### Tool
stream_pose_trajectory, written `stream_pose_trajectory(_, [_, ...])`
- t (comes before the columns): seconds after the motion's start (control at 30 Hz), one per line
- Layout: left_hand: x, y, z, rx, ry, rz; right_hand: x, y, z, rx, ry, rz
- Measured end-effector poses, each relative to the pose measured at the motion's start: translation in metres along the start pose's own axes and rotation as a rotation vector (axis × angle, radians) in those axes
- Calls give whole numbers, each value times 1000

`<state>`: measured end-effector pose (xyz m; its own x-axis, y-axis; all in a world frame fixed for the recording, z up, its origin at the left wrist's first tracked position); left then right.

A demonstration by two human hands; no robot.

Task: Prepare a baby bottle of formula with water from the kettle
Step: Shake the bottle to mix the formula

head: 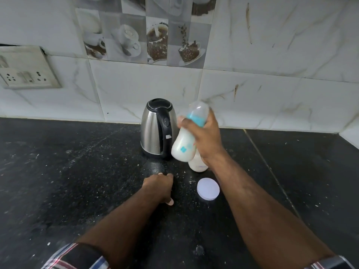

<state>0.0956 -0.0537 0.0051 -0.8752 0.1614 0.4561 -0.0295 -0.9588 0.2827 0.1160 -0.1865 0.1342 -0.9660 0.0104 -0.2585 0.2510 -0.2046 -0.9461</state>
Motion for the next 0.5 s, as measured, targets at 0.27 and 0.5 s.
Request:
stream_pose_trajectory(0.27, [4,0,1,8,8,-12,-1,0,0,-6,7,-21])
stream_pose_trajectory(0.5, [2,-1,0,-3,14,-10,5,4,-3,106,-18,11])
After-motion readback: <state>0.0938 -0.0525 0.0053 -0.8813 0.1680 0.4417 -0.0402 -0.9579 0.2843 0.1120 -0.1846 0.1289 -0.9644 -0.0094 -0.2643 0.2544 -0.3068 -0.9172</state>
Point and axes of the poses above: each hand's wrist, its own x-axis away from the middle knuckle, its own z-axis out of the back of the hand, y = z × x, the point moved 1 cm from there along -x, towards the middle knuckle, and after that the axes turned 12 degrees about x, right-handed, at the moved point
